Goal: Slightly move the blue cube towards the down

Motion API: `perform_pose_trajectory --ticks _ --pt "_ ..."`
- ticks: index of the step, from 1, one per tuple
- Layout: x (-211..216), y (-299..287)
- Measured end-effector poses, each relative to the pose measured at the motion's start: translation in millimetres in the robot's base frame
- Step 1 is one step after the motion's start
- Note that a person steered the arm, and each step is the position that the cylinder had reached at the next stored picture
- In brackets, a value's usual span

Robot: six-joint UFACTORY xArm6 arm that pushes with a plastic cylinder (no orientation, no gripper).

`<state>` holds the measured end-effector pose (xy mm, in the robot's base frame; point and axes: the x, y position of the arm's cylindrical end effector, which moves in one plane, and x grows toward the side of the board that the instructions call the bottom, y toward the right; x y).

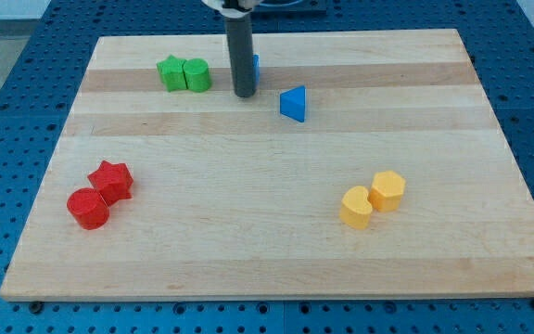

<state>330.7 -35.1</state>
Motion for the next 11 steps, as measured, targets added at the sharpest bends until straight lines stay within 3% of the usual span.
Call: perform_pose_trajectory --ticks 1,2,3,5,8,9,10,11 --pt "-14.8 58.6" --pt "-70.3 75.7" --pt "-86.7 49.1" --pt "-81.8 -6.1" --pt "-66.8 -13.9" --pt "-90.3 6.2" --pt "-83.6 59.4" --pt "-52.1 73.3"
